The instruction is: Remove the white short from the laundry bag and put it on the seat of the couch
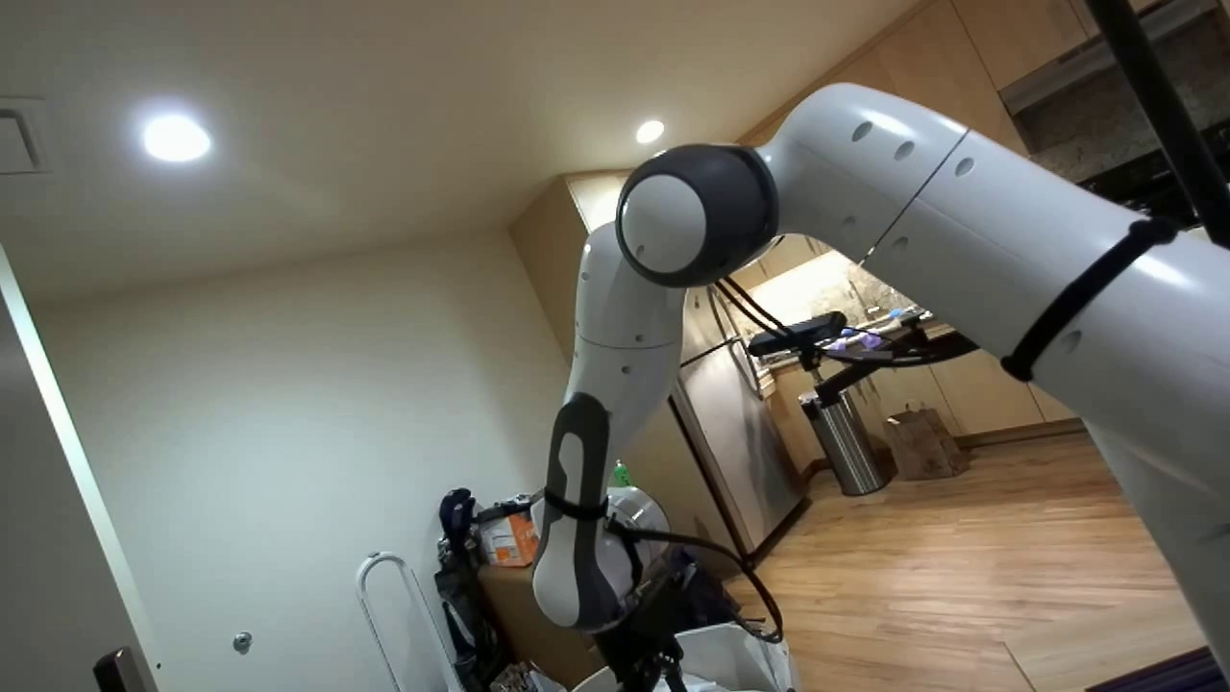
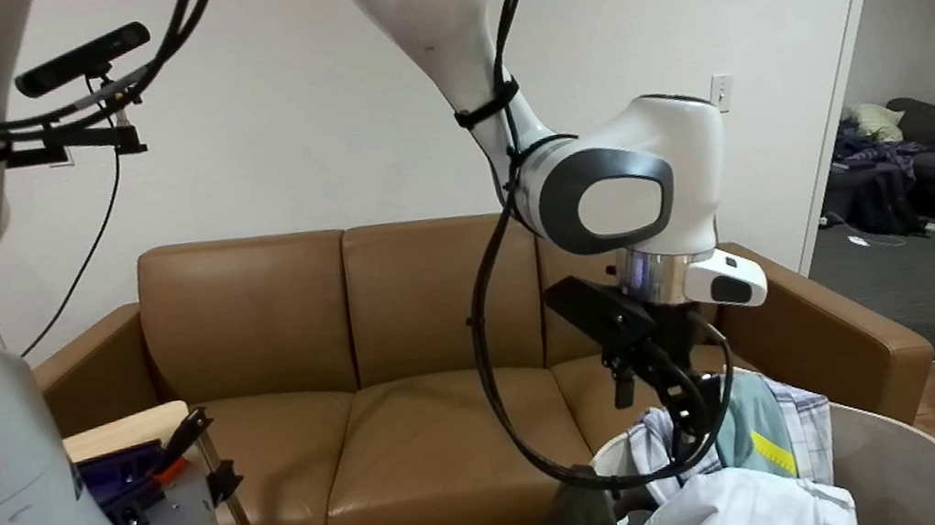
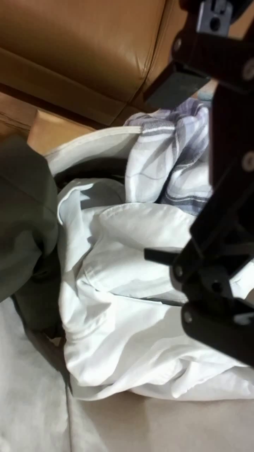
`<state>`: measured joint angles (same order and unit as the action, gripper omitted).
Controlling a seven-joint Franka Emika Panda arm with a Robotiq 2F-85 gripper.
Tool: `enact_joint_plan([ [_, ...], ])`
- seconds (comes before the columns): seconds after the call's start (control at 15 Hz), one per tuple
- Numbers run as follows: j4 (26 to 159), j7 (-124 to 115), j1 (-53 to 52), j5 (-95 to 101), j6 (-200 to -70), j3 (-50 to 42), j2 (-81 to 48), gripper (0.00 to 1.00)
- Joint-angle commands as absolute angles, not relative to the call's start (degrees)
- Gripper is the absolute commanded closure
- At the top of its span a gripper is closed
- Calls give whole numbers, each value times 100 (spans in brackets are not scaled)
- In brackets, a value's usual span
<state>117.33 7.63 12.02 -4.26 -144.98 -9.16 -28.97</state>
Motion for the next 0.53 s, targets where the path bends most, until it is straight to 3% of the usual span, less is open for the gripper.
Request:
enact_joint_plan([
  [0.0,11685,721,1299,-368,-14484,-817,-2939,0],
  [0.47,10968,250,1294,-336,-14538,-909,-3991,0],
])
